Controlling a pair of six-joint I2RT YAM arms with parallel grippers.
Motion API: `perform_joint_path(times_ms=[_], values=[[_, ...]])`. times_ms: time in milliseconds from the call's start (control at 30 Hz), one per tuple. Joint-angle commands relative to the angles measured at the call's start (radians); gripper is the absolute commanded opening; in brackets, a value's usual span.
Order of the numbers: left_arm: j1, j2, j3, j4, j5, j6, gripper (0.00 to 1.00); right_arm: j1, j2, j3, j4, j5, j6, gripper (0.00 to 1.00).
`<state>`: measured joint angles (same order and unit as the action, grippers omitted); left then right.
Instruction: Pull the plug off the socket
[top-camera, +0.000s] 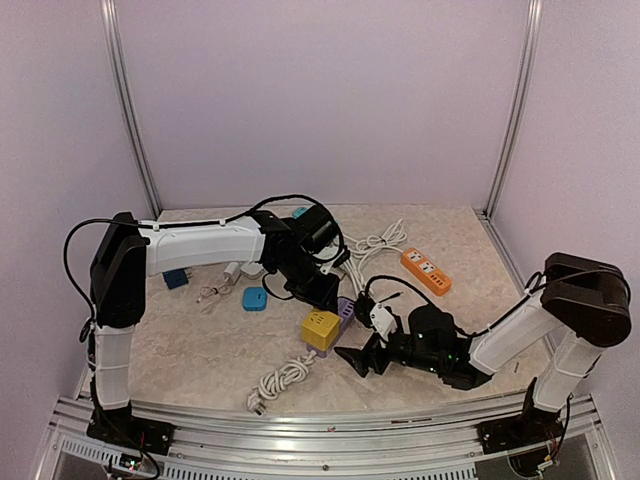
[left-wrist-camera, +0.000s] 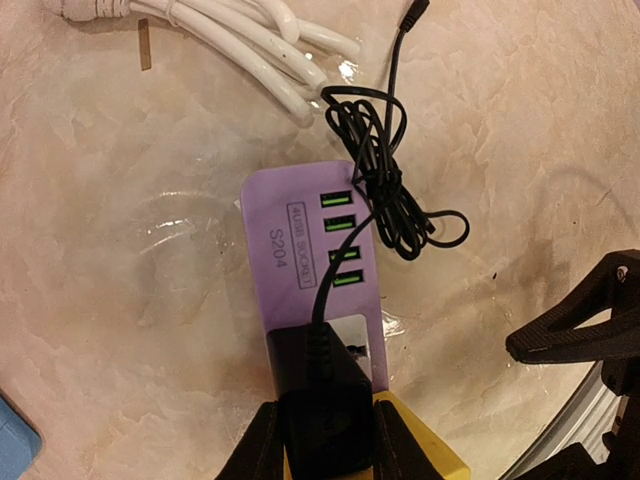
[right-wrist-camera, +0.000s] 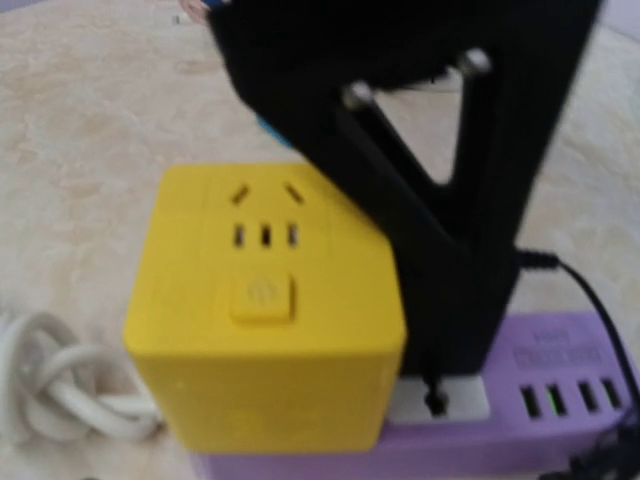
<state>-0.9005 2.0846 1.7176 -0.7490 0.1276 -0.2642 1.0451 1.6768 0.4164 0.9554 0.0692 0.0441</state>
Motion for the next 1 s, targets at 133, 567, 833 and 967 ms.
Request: perform_joint_path(times_ms=[133,567,833,967], values=[[-0.013,0.007,-0.001,-0.019,0.039,0.0,0.07,0.024,0.072,0.067,0.047,0.023,-0.082,0.94],[-0.017,0.007,-0.003,-0.011,0.049,-0.001,0.02,0.024,0.159,0.127,0.069,0.015,-0.071,0.83],[-0.019,0.003,-0.007,-0.011,0.046,-0.006,0.01,0.025,0.175,0.142,0.071,0.009,-0.068,0.76],[-0.02,0.001,-0.007,-0.01,0.047,-0.006,0.0,0.024,0.187,0.156,0.058,0.013,-0.07,0.76]])
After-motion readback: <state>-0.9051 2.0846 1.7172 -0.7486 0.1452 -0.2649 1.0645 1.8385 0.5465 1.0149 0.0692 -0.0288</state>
